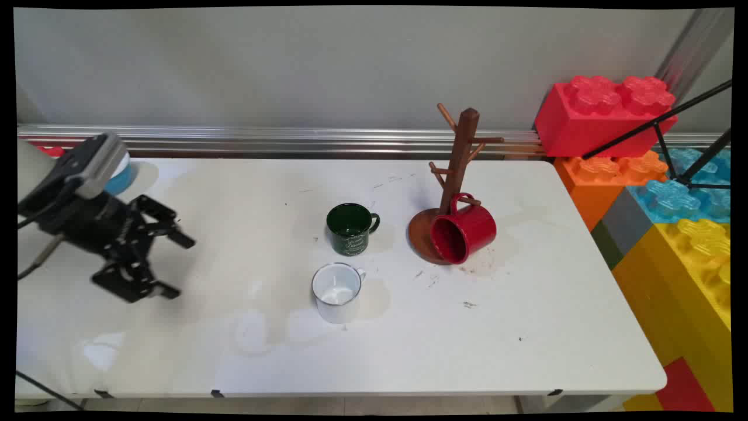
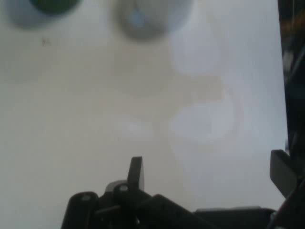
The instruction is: Pick up the red mug from the rack
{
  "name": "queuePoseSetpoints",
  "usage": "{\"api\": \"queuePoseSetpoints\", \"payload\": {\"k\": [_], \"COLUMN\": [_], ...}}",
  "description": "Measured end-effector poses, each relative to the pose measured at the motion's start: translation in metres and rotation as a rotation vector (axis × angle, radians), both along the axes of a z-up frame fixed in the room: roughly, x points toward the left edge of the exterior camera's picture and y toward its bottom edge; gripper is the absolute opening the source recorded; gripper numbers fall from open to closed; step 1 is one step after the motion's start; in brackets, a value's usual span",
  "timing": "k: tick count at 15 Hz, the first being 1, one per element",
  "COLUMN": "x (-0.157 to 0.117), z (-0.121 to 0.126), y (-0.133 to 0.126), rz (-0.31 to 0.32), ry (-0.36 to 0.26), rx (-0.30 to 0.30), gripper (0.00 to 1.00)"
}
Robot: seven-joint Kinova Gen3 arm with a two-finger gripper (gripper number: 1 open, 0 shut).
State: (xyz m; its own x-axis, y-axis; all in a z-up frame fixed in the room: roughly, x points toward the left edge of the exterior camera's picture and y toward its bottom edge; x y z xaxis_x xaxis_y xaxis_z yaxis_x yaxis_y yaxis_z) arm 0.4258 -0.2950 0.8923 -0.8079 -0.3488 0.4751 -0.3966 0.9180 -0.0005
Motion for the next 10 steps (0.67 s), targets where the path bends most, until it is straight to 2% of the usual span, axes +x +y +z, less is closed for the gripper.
{"api": "queuePoseSetpoints", "payload": {"k": [3, 6, 10], "x": [-0.023, -0.054, -0.101], "z": [0.0, 0.004, 0.009], "y": [-0.01, -0.024, -0.041], "rz": [0.078, 0.106, 0.131], "ry": [0.112, 0.184, 0.228], "rx": [-0.022, -0.061, -0.08], "gripper": [1.0, 1.0, 1.0]}}
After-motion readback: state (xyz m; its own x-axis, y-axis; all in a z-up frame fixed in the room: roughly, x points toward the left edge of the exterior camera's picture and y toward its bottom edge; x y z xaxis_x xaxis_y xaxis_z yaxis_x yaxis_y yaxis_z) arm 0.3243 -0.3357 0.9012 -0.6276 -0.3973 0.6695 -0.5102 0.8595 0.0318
